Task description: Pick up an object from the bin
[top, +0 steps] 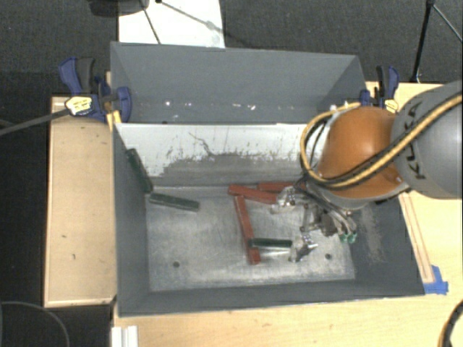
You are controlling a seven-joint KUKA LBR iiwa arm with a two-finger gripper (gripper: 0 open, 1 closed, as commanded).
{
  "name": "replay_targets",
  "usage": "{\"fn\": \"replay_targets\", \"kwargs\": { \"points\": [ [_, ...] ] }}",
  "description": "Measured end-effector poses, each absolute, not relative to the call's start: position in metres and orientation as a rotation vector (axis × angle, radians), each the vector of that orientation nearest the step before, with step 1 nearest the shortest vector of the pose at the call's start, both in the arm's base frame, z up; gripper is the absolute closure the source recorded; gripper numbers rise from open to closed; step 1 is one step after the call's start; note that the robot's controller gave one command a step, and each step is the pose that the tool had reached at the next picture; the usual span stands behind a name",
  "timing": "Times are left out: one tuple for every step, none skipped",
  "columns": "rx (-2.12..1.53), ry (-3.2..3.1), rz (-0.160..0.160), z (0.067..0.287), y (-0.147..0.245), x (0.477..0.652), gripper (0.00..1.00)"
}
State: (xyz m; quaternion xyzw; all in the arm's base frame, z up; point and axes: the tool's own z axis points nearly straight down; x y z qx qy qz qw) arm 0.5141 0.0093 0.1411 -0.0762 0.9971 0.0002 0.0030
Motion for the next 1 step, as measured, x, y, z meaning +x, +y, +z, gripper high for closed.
{"fn": "replay_targets", "kwargs": {
  "points": [
    [-0.838, 3.028, -0.009, 0.0773, 0.0397, 0.5283, 1.0]
  ]
}}
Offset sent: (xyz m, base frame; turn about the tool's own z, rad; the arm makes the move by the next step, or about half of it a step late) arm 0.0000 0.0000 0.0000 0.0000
